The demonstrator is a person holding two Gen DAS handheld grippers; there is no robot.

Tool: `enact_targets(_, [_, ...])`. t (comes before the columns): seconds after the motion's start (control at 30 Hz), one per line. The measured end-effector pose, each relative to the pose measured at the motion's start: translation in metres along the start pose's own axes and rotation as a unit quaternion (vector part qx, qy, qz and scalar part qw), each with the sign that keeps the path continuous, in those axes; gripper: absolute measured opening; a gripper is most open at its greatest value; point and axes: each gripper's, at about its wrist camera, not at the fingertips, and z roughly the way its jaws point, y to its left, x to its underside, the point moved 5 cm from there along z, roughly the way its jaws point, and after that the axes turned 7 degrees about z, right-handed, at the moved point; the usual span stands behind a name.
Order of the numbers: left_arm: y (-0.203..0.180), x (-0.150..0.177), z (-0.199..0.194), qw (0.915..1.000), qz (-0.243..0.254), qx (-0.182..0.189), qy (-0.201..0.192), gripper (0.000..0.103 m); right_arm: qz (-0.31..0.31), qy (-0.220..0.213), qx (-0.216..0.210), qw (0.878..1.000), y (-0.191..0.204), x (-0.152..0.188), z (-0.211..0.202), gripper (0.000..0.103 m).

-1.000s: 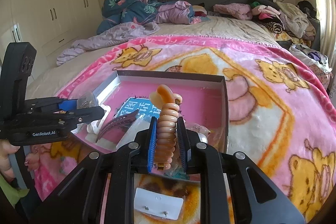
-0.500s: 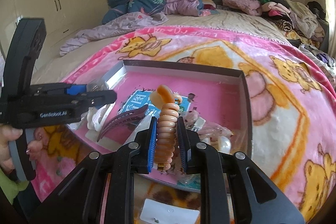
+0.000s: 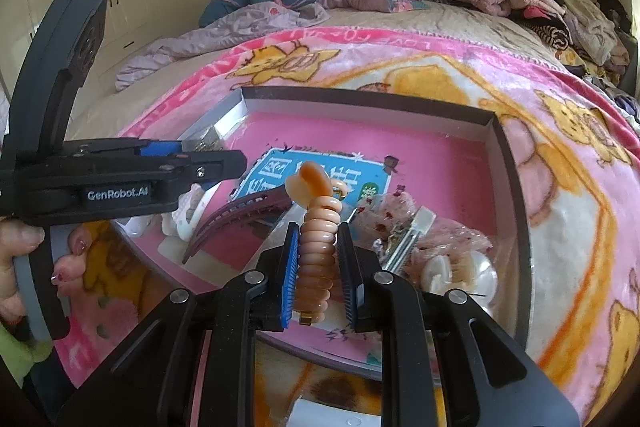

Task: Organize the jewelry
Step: 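Carry both items into the tray and open both tools to release them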

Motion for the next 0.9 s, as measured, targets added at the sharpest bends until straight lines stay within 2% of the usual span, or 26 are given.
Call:
enact_targets(0.57, [0.006, 0.003, 0.009, 0.9999, -0.009, -0.008, 0.007, 0.043, 0.01, 0.025, -0.005, 1.0, 0.001, 0.015, 0.006, 0.022])
enact_targets(0.9, [0.004, 0.005, 0.0, 0.9999, -0.013, -0.005, 0.002, 0.044, 0.016, 0.018, -0.003, 1.0, 0.001, 0.022, -0.014, 0.026])
